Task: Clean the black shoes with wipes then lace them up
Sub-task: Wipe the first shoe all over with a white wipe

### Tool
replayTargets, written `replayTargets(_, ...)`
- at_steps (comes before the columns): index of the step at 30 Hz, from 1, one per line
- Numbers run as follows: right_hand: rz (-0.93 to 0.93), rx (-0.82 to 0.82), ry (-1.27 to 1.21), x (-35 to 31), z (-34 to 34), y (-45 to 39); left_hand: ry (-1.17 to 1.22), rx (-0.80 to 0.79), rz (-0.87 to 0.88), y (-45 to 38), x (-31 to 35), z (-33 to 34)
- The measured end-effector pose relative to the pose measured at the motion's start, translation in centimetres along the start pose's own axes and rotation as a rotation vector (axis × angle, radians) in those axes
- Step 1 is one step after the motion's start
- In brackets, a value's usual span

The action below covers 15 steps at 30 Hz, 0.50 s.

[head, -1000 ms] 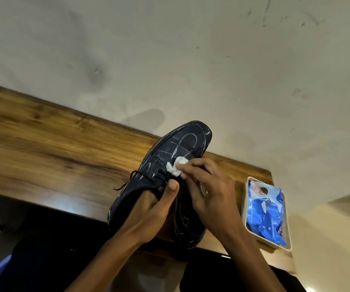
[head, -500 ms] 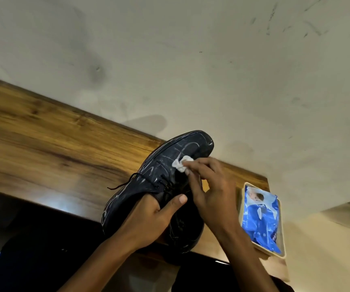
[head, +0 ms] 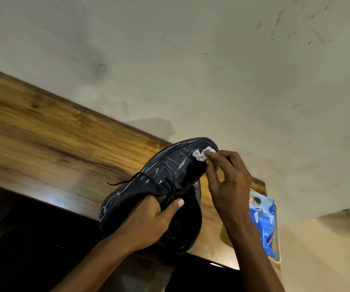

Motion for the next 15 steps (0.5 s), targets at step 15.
replayTargets(15,-0.098,-0.315,-0.2,-4.2,-0.1,3.2,0.079,-0.007,-0.041,-0.3,-0.2,-0.6)
Point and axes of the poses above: each hand's wrist, its own y-axis away from the middle knuckle, its own z-axis out of the palm, x = y × z, the point moved 3 cm from there along -y, towards the middle knuckle, and after that the axes turned 10 degrees about z, right-handed, at the moved point
